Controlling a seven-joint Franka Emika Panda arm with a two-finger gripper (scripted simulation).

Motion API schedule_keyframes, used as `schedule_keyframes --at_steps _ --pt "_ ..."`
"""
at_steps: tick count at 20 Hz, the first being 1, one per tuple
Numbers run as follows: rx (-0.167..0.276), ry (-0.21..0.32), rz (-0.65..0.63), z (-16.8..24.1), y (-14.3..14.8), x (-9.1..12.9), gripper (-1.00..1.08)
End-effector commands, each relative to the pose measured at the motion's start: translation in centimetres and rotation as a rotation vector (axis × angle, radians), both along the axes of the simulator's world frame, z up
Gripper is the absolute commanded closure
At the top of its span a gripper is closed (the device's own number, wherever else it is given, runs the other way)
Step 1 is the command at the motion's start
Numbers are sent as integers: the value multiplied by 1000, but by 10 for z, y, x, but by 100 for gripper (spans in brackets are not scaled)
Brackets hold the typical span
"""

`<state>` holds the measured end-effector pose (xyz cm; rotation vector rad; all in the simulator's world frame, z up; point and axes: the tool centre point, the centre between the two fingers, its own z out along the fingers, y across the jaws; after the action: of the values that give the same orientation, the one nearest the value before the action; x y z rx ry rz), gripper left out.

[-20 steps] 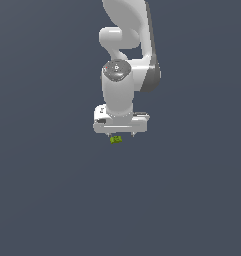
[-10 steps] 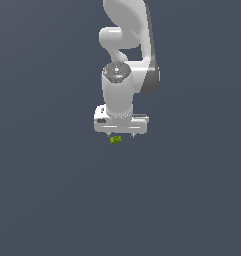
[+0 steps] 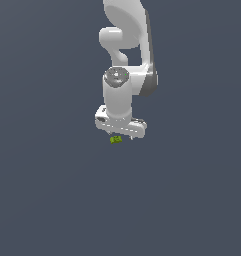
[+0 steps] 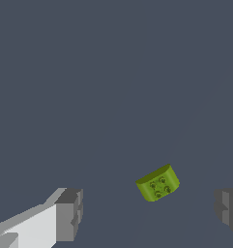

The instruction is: Pick up the object and move it to a goal position.

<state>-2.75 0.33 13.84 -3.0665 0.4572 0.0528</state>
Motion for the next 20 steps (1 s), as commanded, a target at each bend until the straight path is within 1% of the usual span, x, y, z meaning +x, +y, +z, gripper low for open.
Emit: schedule_keyframes --at_steps 1,20 --pt "-2 2 -72 -6 -1 -4 -92" --pt "-29 9 -627 -49 -11 -36 -92"
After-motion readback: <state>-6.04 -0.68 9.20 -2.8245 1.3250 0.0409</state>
